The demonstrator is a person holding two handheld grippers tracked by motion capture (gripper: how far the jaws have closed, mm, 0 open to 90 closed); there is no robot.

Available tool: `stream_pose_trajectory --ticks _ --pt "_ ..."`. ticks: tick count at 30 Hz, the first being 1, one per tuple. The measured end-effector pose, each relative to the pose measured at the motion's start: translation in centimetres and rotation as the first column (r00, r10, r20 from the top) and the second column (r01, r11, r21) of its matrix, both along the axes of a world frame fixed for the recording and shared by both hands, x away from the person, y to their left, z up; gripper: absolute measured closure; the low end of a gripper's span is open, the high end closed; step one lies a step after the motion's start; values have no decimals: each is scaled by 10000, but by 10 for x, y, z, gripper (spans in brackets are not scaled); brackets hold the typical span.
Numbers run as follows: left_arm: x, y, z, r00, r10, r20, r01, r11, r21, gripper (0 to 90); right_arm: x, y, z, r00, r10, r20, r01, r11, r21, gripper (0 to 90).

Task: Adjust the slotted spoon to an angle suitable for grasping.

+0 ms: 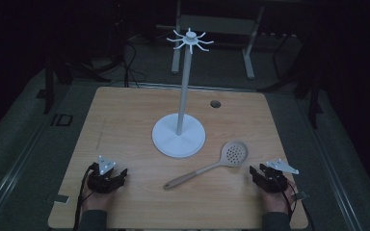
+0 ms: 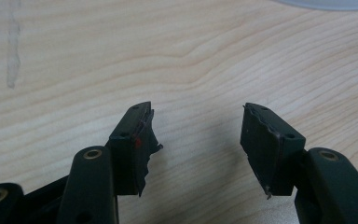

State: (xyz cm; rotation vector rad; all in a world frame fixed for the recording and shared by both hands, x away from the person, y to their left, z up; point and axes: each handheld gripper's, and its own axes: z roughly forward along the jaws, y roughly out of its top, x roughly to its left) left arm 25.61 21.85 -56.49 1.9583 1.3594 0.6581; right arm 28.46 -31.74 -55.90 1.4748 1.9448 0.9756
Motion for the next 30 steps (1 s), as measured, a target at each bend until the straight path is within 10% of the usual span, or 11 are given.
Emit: stream_pose_trajectory --ticks 11,21,30 --pt "-2 4 4 9997 103 241 -93 9991 -422 439 -7 10 19 9917 868 946 -883 9960 127 518" --pt "-1 4 4 9997 196 163 -189 9991 -375 439 5 26 32 9813 1615 1048 -1633 9865 89 896" --pt "0 3 3 9999 144 50 -142 9994 -325 440 20 53 36 9683 2344 868 -2330 9721 -262 900"
